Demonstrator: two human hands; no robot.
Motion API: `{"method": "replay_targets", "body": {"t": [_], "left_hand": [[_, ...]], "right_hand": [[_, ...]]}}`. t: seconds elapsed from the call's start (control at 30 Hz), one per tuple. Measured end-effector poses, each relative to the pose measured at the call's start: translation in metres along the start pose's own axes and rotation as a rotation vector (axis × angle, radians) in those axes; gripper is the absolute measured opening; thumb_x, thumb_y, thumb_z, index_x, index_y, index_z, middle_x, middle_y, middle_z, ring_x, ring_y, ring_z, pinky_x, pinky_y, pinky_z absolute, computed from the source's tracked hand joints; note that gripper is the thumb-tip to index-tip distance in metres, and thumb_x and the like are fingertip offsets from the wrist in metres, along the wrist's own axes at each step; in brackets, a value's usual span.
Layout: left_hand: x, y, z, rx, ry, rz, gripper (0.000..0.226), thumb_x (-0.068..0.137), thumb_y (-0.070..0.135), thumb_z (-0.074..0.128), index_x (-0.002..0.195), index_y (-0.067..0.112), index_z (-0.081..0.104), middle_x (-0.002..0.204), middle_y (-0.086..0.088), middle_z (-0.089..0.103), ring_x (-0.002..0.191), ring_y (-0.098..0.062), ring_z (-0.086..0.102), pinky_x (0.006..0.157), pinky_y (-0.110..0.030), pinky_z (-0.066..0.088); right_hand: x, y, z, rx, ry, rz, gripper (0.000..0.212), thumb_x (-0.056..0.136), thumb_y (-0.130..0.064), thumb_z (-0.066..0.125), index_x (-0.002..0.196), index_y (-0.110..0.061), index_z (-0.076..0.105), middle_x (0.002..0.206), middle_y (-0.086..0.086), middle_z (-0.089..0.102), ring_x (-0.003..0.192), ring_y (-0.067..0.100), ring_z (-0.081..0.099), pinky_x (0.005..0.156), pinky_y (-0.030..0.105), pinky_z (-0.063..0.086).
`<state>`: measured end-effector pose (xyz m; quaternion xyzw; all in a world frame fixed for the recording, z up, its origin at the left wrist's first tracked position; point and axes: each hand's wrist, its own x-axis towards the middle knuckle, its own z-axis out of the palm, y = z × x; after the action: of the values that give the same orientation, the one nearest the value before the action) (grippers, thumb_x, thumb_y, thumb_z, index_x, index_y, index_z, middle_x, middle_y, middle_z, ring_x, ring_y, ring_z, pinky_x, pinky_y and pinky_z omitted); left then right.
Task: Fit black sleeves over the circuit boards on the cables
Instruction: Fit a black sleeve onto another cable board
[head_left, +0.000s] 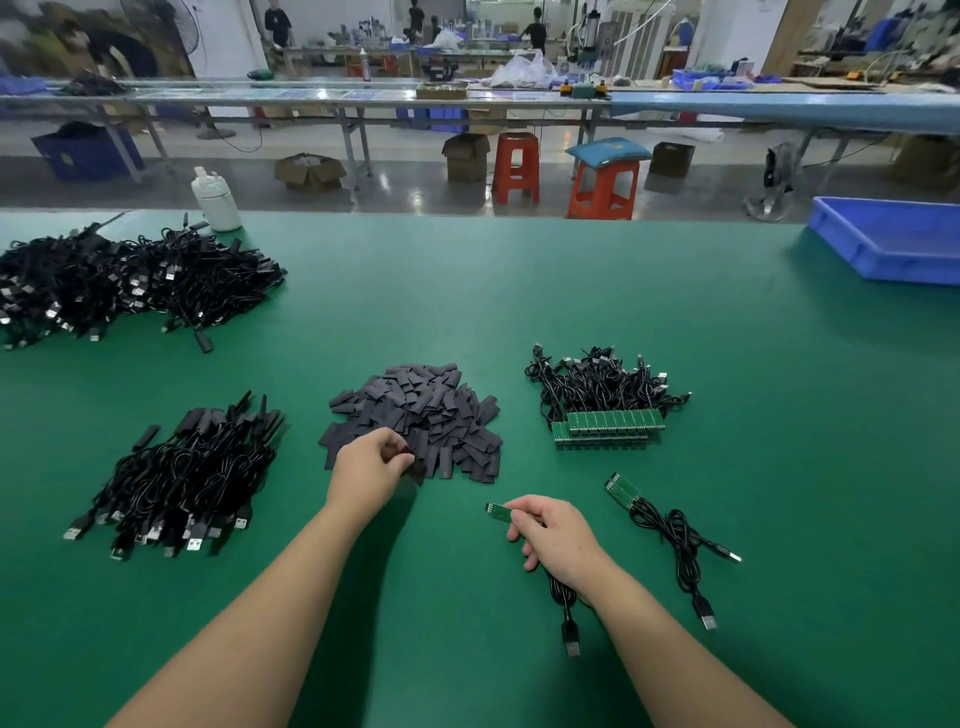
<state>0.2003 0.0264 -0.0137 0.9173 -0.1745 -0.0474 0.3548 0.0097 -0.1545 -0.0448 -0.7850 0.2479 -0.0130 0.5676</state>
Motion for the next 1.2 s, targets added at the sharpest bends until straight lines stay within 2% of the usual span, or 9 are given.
{"method": "replay_targets", "body": {"t": [0.23,0.33,0.43,0.5,0.57,0.67,0.83,1.0,1.2], "left_hand": [[-0.001,-0.007,-0.005,0.01,0.054,-0.06,0.012,0.089,0.025,0.067,0.078,0.021,0.063,0.081,0.004,0.065,0.075,-0.015,0.059,0.066,-0.027,0.042],[-0.008,-0.003,-0.008,-0.224,0.082,-0.13,0.011,0.088,0.019,0.068,0.078,0.017,0.063,0.075,0.002,0.064,0.066,-0.015,0.055,0.06,-0.026,0.041],[-0.025,0.003,-0.005,-0.421,-0.04,-0.131,0.011,0.088,0.01,0.067,0.088,0.021,0.068,0.075,0.0,0.064,0.06,-0.014,0.052,0.055,-0.024,0.043],[-0.042,0.004,0.003,-0.319,-0.177,0.002,0.028,0.09,0.007,0.064,0.102,0.031,0.071,0.083,0.005,0.067,0.056,-0.005,0.049,0.052,-0.014,0.041],[-0.056,0.004,0.01,-0.086,-0.255,0.182,0.03,0.093,0.013,0.063,0.114,0.033,0.07,0.093,0.01,0.065,0.068,-0.001,0.052,0.065,-0.011,0.041],[-0.067,0.003,0.018,0.165,-0.315,0.337,0.028,0.095,0.026,0.062,0.122,0.024,0.068,0.098,0.006,0.056,0.092,-0.012,0.056,0.086,-0.023,0.043],[-0.073,-0.002,0.016,0.352,-0.344,0.412,0.034,0.095,0.038,0.059,0.126,0.025,0.063,0.105,0.004,0.056,0.098,-0.018,0.059,0.087,-0.032,0.047],[-0.076,-0.003,0.014,0.312,-0.291,0.451,0.029,0.094,0.039,0.06,0.12,0.026,0.067,0.111,0.01,0.06,0.098,-0.013,0.061,0.087,-0.029,0.048],[-0.084,0.0,0.015,0.127,-0.293,0.43,0.027,0.093,0.035,0.063,0.119,0.034,0.067,0.088,0.012,0.061,0.08,-0.006,0.057,0.078,-0.03,0.05]], "right_hand": [[-0.001,-0.002,-0.001,0.005,0.001,0.004,0.022,0.101,-0.017,0.051,0.114,-0.023,0.067,0.084,-0.002,0.072,0.057,0.007,0.058,0.06,0.026,0.057],[-0.002,-0.003,-0.001,0.017,0.003,0.011,0.021,0.101,-0.018,0.051,0.115,-0.022,0.067,0.086,-0.002,0.073,0.057,0.007,0.058,0.059,0.025,0.056],[-0.002,-0.004,0.0,0.024,0.005,0.019,0.02,0.101,-0.018,0.051,0.113,-0.023,0.067,0.088,-0.003,0.074,0.057,0.006,0.058,0.058,0.023,0.055],[-0.002,-0.004,0.0,0.029,0.004,0.021,0.02,0.101,-0.018,0.051,0.112,-0.023,0.067,0.087,-0.004,0.074,0.057,0.005,0.057,0.058,0.023,0.055],[-0.002,-0.004,0.001,0.034,0.0,0.02,0.02,0.101,-0.017,0.051,0.112,-0.022,0.067,0.085,-0.003,0.073,0.057,0.005,0.057,0.058,0.024,0.056],[-0.003,-0.005,0.0,0.03,-0.004,0.02,0.02,0.101,-0.017,0.051,0.109,-0.024,0.067,0.081,-0.003,0.072,0.058,0.006,0.057,0.059,0.025,0.056],[-0.004,-0.007,0.0,0.04,-0.016,0.027,0.019,0.102,-0.016,0.05,0.108,-0.021,0.068,0.076,-0.004,0.068,0.057,0.008,0.056,0.059,0.027,0.057],[-0.005,-0.015,-0.001,0.047,-0.038,0.066,0.02,0.102,-0.014,0.049,0.111,-0.015,0.067,0.079,-0.001,0.068,0.058,0.009,0.055,0.059,0.026,0.056],[-0.014,-0.024,0.009,0.192,-0.11,0.104,0.019,0.102,-0.011,0.048,0.108,-0.008,0.066,0.074,0.004,0.062,0.051,0.013,0.054,0.052,0.028,0.054]]}}
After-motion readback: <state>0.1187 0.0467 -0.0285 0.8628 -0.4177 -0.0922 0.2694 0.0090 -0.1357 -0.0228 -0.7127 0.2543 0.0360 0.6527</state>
